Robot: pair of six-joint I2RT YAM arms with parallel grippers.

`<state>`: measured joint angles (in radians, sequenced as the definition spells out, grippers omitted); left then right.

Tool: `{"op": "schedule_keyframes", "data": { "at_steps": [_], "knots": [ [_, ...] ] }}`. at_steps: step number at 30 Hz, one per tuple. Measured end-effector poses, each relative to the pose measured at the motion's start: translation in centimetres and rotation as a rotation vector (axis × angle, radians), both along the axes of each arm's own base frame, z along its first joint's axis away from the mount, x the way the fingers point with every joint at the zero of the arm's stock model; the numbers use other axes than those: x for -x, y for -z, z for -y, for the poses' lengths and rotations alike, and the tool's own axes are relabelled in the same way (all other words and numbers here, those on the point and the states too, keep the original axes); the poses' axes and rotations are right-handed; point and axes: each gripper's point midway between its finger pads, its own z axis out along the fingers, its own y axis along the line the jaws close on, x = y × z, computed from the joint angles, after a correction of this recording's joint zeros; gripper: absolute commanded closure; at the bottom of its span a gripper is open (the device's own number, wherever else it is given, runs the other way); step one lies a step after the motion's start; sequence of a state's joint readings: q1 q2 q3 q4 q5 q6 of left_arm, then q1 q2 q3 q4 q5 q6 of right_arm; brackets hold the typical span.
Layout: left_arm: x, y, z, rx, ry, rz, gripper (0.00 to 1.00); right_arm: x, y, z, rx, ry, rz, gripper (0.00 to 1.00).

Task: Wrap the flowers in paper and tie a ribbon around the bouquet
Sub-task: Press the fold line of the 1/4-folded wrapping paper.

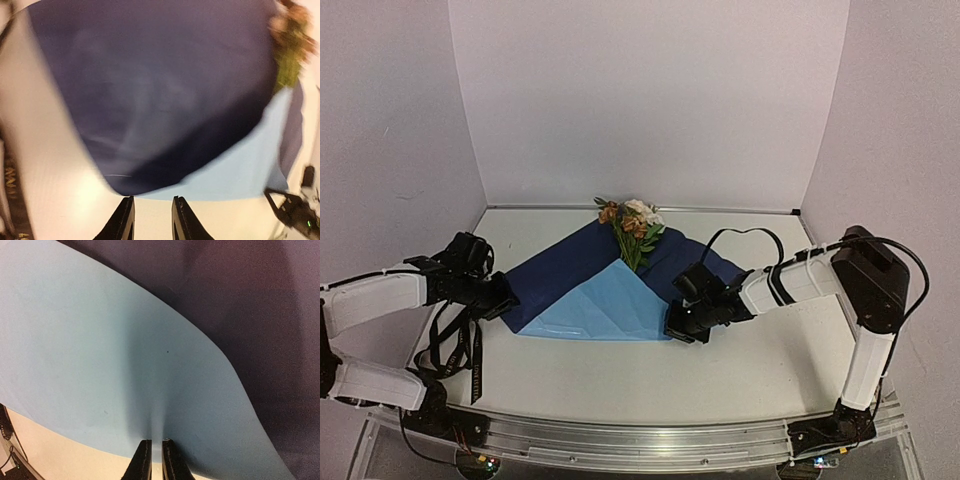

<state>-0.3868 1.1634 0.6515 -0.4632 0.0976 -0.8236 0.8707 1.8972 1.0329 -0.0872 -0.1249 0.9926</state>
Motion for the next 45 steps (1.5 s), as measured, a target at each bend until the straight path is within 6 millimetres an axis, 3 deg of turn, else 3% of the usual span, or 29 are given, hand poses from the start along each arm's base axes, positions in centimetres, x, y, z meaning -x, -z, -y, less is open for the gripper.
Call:
{"op": "schedule_keyframes", "data": {
  "at_steps": [2,4,9,14,20,26,34,45],
  "knots": [
    [-0.4,-1.7,3.0,0.023,0.098,0.063,0.76,0.0,0.0,0.0,-0.004,0.004,0.001,0.92],
    [-0.4,-2.1,5.7,0.051,0.180,0.090,0.77,0.0,0.0,0.1,-0.008,0.008,0.005,0.92],
    [0.6,1.2,11.2,0.079,0.353,0.051,0.78,0.0,0.0,0.2,-0.023,0.022,0.013,0.92],
    [0.5,3.2,14.0,0.144,0.416,0.037,0.78,0.0,0.1,0.3,-0.039,0.049,0.011,0.92],
    [0.9,5.1,14.1,0.169,0.405,0.016,0.81,-0.1,0.1,0.5,-0.059,0.079,0.025,0.93],
    [1.9,7.0,12.9,0.147,0.363,-0.031,0.81,-0.4,0.2,2.6,-0.032,0.141,0.084,0.95],
    [1.7,7.1,12.7,0.144,0.339,-0.032,0.83,-0.4,0.3,4.8,-0.042,0.216,0.139,0.95],
    [1.8,7.2,12.6,0.138,0.339,-0.033,0.83,-0.8,0.4,10.6,-0.067,0.376,0.188,0.94]
  ]
}}
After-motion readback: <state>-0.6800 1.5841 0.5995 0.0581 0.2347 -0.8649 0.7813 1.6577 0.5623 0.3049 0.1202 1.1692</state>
